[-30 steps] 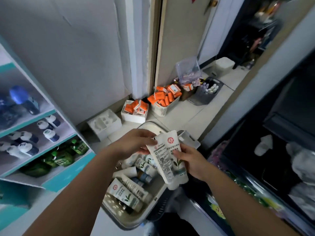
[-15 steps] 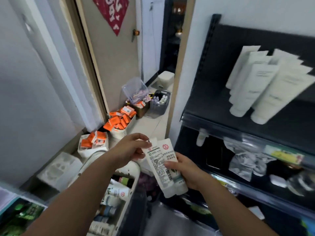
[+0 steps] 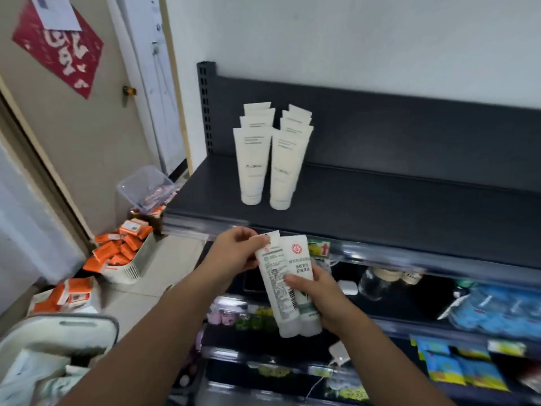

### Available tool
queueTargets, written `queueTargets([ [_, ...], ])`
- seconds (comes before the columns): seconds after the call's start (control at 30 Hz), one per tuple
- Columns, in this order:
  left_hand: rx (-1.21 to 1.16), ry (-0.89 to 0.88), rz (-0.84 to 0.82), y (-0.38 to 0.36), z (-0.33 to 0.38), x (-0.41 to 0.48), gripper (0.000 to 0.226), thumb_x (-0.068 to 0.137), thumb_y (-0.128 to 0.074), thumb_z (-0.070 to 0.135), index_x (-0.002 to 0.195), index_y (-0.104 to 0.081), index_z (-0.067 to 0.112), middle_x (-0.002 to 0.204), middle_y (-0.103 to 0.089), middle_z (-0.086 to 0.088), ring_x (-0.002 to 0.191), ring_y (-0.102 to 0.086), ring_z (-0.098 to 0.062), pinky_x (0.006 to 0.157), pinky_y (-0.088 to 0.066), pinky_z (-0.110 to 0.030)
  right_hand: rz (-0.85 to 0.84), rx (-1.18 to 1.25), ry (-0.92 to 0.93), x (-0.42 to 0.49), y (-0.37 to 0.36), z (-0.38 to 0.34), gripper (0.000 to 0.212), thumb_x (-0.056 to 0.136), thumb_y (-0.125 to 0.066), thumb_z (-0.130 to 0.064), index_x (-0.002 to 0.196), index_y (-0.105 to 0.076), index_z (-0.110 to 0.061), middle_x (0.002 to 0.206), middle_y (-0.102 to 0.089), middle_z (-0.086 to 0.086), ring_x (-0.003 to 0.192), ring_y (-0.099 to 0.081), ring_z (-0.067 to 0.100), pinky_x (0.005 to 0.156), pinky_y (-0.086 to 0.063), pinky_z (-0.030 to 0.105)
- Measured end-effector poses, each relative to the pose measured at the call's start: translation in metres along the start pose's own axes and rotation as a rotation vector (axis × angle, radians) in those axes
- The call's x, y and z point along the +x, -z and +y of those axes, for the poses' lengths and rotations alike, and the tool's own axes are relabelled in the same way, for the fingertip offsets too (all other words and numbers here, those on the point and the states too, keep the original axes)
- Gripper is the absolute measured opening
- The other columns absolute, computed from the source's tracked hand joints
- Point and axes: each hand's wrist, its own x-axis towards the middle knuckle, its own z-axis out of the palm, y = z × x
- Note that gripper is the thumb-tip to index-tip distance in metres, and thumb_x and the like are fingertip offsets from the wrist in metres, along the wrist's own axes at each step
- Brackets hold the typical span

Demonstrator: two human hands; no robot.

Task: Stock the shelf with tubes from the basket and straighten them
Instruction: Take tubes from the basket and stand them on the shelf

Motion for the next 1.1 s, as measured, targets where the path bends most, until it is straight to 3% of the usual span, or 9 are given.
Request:
queueTargets([
  [0.13, -0.146, -0.020, -0.159, -0.079, 0.005, -0.011, 0.035, 0.087, -0.065, 0.031, 0.110, -0.062, 0.005, 0.105, -0.073, -0.014, 0.093, -0.071, -0.027, 0.084, -0.057, -0.040, 0.098, 0.106, 0.103, -0.025, 0.056, -0.019, 0.051, 0.066, -0.077, -0.018, 0.113, -0.063, -0.006, 0.103, -0.074, 0.016, 0.089, -0.072, 0.031, 0.070, -0.058, 0.040],
  [0.23, -0.144, 0.022, -0.349, -0.119, -0.003, -0.020, 0.038, 0.086, -0.059, 0.034, 0.118, -0.064, 0.014, 0.113, -0.071, -0.010, 0.102, -0.069, -0.026, 0.088, -0.055, -0.039, 0.123, 0.221, 0.159, -0.040, 0.088, -0.034, 0.042, 0.069, -0.073, -0.016, 0.109, -0.065, -0.008, 0.101, -0.075, 0.016, 0.083, -0.073, 0.027, 0.066, -0.058, 0.037],
  [0.33, -0.156, 0.038, -0.403, -0.147, -0.004, -0.022, 0.038, 0.090, -0.053, 0.033, 0.121, -0.064, 0.013, 0.116, -0.070, -0.011, 0.106, -0.068, -0.026, 0.086, -0.056, -0.036, 0.122, 0.243, 0.181, -0.049, 0.114, -0.049, 0.041, 0.068, -0.074, -0.016, 0.107, -0.065, -0.010, 0.101, -0.075, 0.014, 0.086, -0.073, 0.027, 0.071, -0.059, 0.039],
  [0.4, -0.162, 0.033, -0.393, -0.162, 0.001, -0.021, 0.039, 0.089, -0.054, 0.035, 0.120, -0.064, 0.014, 0.116, -0.070, -0.010, 0.105, -0.068, -0.026, 0.085, -0.057, -0.035, 0.114, 0.226, 0.194, -0.052, 0.128, -0.058, 0.042, 0.068, -0.075, -0.016, 0.109, -0.065, -0.011, 0.104, -0.075, 0.013, 0.090, -0.073, 0.027, 0.075, -0.059, 0.041],
  [0.57, -0.164, -0.028, -0.361, -0.183, 0.016, -0.011, 0.042, 0.085, -0.061, 0.031, 0.123, -0.057, 0.014, 0.117, -0.068, -0.012, 0.104, -0.064, -0.031, 0.097, -0.048, -0.055, 0.108, 0.069, 0.245, -0.047, 0.149, -0.083, 0.035, 0.083, -0.072, -0.016, 0.116, -0.062, -0.012, 0.108, -0.074, 0.008, 0.099, -0.071, 0.028, 0.088, -0.056, 0.048],
  [0.73, -0.097, -0.178, -0.211, -0.193, 0.036, 0.010, 0.044, 0.083, -0.068, 0.025, 0.120, -0.050, 0.010, 0.110, -0.072, -0.006, 0.093, -0.069, -0.024, 0.077, -0.058, -0.045, 0.204, -0.096, 0.351, -0.030, 0.153, -0.109, 0.026, 0.091, -0.067, -0.024, 0.115, -0.059, -0.020, 0.106, -0.073, 0.003, 0.096, -0.071, 0.020, 0.082, -0.058, 0.040],
  [0.83, 0.020, -0.318, -0.076, -0.188, 0.048, 0.030, 0.056, 0.070, -0.081, 0.030, 0.111, -0.046, 0.016, 0.110, -0.070, -0.005, 0.090, -0.067, -0.019, 0.065, -0.052, -0.032, 0.260, -0.084, 0.390, -0.022, 0.152, -0.126, 0.020, 0.093, -0.060, -0.019, 0.111, -0.057, -0.026, 0.109, -0.070, 0.002, 0.101, -0.068, 0.019, 0.087, -0.056, 0.039],
  [0.9, 0.119, -0.385, -0.044, -0.186, 0.051, 0.043, 0.054, 0.072, -0.083, 0.021, 0.110, -0.045, 0.021, 0.106, -0.068, 0.001, 0.089, -0.066, -0.017, 0.060, -0.051, -0.025, 0.267, -0.080, 0.437, -0.013, 0.150, -0.133, 0.025, 0.095, -0.055, -0.013, 0.117, -0.054, -0.026, 0.111, -0.067, 0.001, 0.103, -0.065, 0.015, 0.086, -0.056, 0.035],
  [1.1, 0.127, -0.500, 0.077, -0.196, 0.043, 0.091, 0.043, 0.077, -0.079, 0.009, 0.103, -0.048, 0.024, 0.106, -0.064, 0.000, 0.098, -0.064, -0.014, 0.071, -0.052, -0.022, 0.285, -0.171, 0.534, 0.027, 0.142, -0.128, 0.026, 0.094, -0.061, -0.010, 0.113, -0.058, -0.028, 0.111, -0.069, -0.003, 0.104, -0.066, 0.012, 0.086, -0.056, 0.027],
])
